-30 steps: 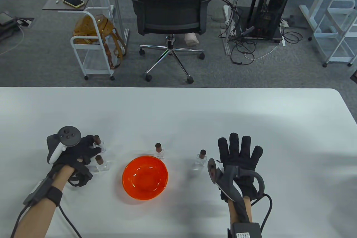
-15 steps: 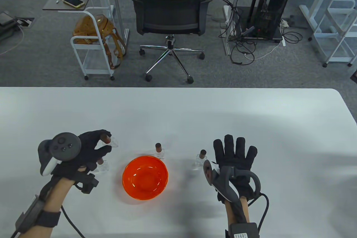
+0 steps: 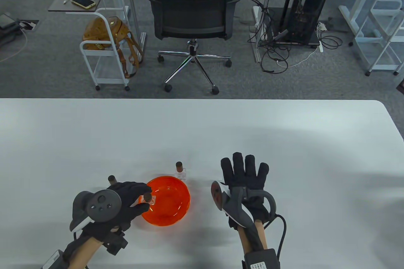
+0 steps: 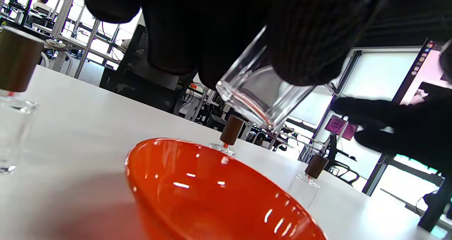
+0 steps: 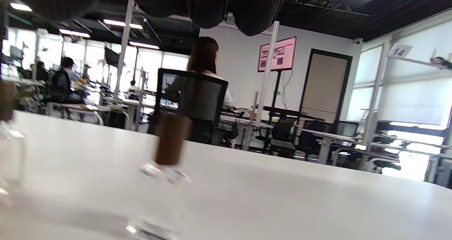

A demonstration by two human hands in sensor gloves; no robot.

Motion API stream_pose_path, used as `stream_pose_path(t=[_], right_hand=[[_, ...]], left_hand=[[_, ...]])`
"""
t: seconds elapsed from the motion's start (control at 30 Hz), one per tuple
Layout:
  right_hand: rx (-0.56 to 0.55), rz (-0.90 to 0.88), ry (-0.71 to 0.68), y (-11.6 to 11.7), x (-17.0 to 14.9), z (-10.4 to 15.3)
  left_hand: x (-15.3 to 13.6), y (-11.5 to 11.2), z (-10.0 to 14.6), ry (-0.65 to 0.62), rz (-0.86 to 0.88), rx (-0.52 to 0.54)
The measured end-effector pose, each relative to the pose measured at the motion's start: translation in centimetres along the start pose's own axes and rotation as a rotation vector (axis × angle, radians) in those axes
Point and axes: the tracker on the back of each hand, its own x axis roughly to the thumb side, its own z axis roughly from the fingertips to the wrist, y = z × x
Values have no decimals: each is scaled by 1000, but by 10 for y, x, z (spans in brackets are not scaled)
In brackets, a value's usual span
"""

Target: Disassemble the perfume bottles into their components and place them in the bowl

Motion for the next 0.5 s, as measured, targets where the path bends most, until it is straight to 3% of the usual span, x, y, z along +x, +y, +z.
stream_pose_path(t=[0.23,0.37,0.5], right_hand=[[86,-344,-189,-45,82,-14],[96,-419,-275,-52,123,-6],[65,-434,-313,-45,142,7]], left_hand=[[-8,-5,-1,35,12,-9],[-11,-6,-1,57,6,-10],[-14,-6,-1,65,-2,-18]])
